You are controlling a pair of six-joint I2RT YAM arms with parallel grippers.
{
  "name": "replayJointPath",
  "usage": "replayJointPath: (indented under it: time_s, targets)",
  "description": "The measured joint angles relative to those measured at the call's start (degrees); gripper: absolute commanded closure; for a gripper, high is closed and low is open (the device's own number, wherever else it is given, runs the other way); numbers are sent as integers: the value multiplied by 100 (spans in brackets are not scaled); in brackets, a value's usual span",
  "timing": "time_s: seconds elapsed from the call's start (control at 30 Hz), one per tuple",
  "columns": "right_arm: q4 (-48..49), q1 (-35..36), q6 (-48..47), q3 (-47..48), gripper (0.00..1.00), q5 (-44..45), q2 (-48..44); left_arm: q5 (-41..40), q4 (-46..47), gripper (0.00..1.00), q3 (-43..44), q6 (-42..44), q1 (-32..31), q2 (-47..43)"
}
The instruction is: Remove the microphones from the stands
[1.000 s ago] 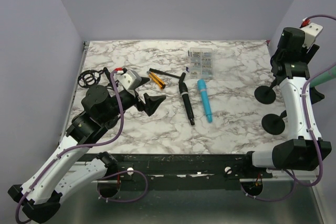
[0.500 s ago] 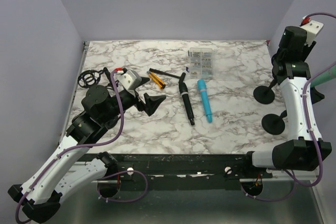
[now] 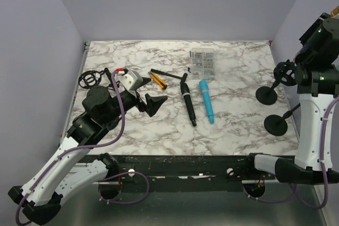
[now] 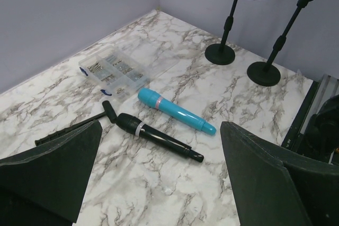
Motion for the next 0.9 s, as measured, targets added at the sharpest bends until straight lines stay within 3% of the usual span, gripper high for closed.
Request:
replayJointPath:
  time_s: [0.17,0.4,0.7,0.9]
  targets:
    - [-157,2,278,409,95,-1152,-234,-44,9,2,-13,0,0,-7]
    - [-599,219,940,229,95,-2848,-284,-293,44,1,-105,4,0,-101]
    - [-890,2448,1294,-468,94,-3176,-96,-575,127,1,-195,31,0,-114]
    - [-903,2951,1519,-1613,93,-3683,527,-697,131,2,-197,70,0,-59]
